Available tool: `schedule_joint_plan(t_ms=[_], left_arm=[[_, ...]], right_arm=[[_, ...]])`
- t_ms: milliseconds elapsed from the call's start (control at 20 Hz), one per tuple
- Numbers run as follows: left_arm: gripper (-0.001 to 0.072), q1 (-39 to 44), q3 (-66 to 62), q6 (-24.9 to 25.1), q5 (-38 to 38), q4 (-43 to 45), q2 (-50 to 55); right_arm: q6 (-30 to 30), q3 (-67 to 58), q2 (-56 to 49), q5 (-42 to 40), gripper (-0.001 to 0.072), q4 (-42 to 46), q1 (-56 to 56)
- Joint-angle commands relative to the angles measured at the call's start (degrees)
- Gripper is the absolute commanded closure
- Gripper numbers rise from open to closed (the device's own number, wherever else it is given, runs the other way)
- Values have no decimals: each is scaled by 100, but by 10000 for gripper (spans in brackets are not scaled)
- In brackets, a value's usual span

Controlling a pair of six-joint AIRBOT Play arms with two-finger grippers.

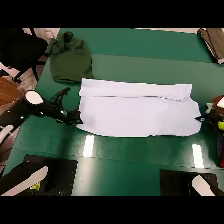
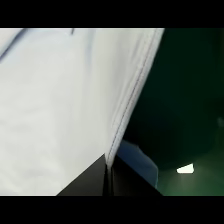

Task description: Fold the shirts.

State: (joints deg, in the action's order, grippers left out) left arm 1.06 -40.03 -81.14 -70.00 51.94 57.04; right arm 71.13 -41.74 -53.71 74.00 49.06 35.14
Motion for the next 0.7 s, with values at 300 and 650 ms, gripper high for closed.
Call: schedule_joint_plan(t_ms=[300,650], left_arm=[[684,0,-691,-1357,-1558,575,-2275],[684,2,-1121,-1821,9,1510,-2061]], right_arm=[[756,-7,2157,144,690,31,-66],[785,-522,1351,-258,690,308,-192]])
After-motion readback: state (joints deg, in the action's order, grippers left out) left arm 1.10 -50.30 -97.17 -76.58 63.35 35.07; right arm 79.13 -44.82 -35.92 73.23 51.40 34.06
